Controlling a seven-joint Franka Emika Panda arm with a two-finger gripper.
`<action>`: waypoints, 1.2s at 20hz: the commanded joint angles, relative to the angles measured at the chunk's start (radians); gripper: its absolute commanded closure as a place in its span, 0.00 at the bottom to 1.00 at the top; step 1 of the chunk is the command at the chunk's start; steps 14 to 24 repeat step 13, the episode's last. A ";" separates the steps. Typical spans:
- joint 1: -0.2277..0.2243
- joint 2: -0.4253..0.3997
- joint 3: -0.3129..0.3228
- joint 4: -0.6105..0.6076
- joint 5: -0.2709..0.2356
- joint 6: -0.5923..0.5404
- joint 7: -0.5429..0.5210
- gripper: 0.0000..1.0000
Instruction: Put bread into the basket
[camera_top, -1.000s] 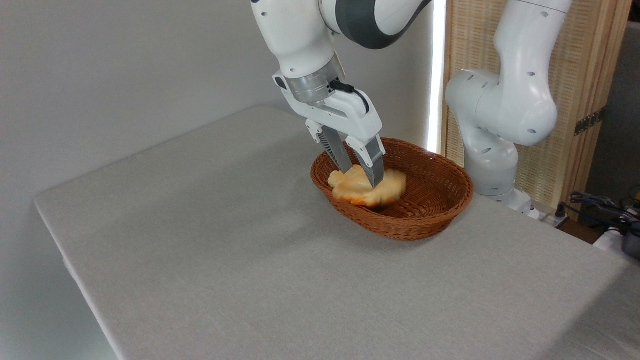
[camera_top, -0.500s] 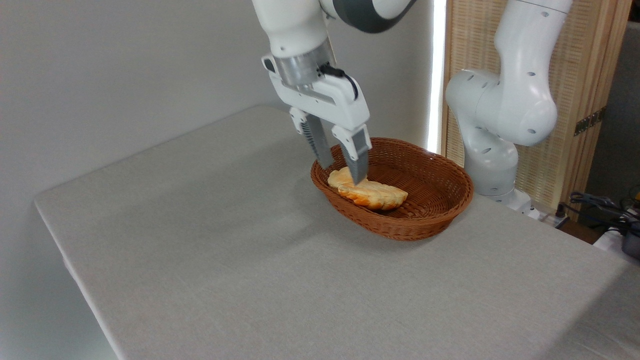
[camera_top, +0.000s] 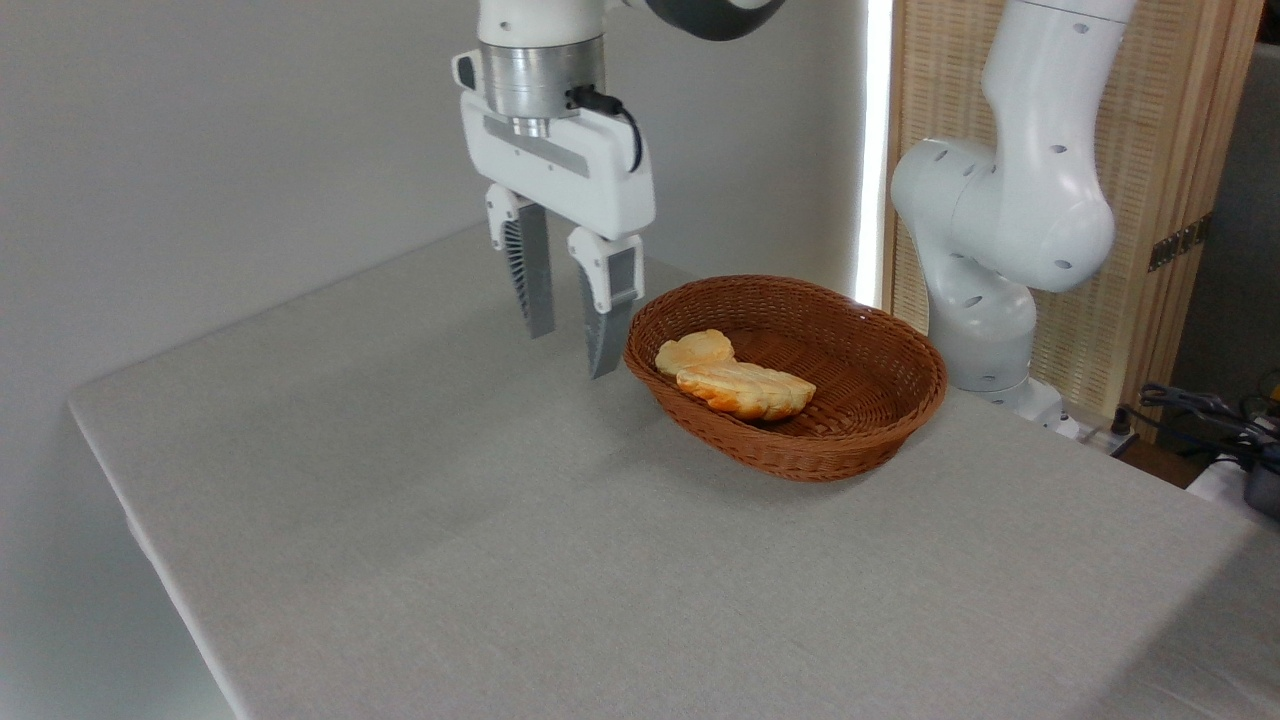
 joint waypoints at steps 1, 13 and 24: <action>-0.003 0.128 0.011 0.148 -0.061 -0.001 -0.003 0.00; 0.011 0.269 0.013 0.302 -0.110 0.000 0.002 0.00; 0.011 0.269 0.013 0.302 -0.110 0.000 0.002 0.00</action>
